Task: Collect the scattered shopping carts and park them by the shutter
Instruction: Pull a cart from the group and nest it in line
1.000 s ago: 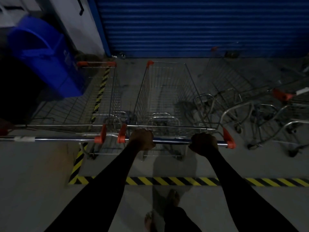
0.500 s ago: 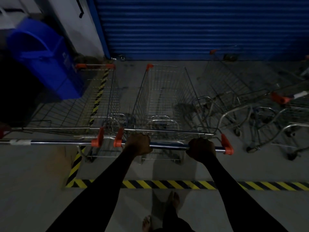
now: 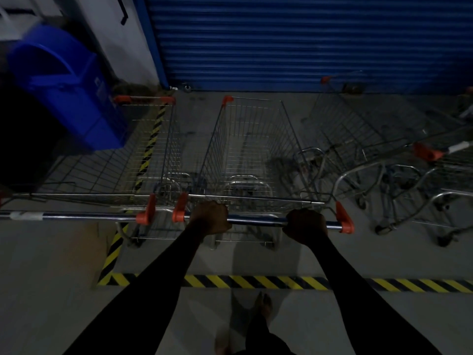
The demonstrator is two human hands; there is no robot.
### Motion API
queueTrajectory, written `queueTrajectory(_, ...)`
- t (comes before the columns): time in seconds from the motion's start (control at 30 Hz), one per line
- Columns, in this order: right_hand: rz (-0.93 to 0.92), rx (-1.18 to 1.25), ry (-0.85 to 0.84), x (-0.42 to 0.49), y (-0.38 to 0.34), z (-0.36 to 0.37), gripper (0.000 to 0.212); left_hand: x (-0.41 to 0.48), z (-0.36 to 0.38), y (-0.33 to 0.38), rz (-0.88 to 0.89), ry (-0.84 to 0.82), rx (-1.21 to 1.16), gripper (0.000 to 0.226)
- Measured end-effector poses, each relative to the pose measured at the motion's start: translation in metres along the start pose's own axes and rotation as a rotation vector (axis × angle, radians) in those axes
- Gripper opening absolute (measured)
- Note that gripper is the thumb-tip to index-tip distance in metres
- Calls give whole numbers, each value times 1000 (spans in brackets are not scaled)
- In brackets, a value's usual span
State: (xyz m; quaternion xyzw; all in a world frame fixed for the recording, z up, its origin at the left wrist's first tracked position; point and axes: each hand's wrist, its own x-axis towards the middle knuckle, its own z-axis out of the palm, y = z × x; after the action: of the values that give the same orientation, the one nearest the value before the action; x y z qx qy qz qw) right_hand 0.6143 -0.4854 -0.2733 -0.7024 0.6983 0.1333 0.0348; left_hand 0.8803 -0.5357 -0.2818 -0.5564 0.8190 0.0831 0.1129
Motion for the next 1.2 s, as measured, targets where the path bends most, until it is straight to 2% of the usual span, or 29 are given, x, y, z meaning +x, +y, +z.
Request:
queueTrajectory(0.4, -3, -8, 3, -5, 0, 3, 39, -6, 3, 1, -18, 14, 9, 44)
queueTrajectory(1.2, 0, 1, -23, -8, 0, 5, 43, -12, 4, 2, -12, 27, 20, 44)
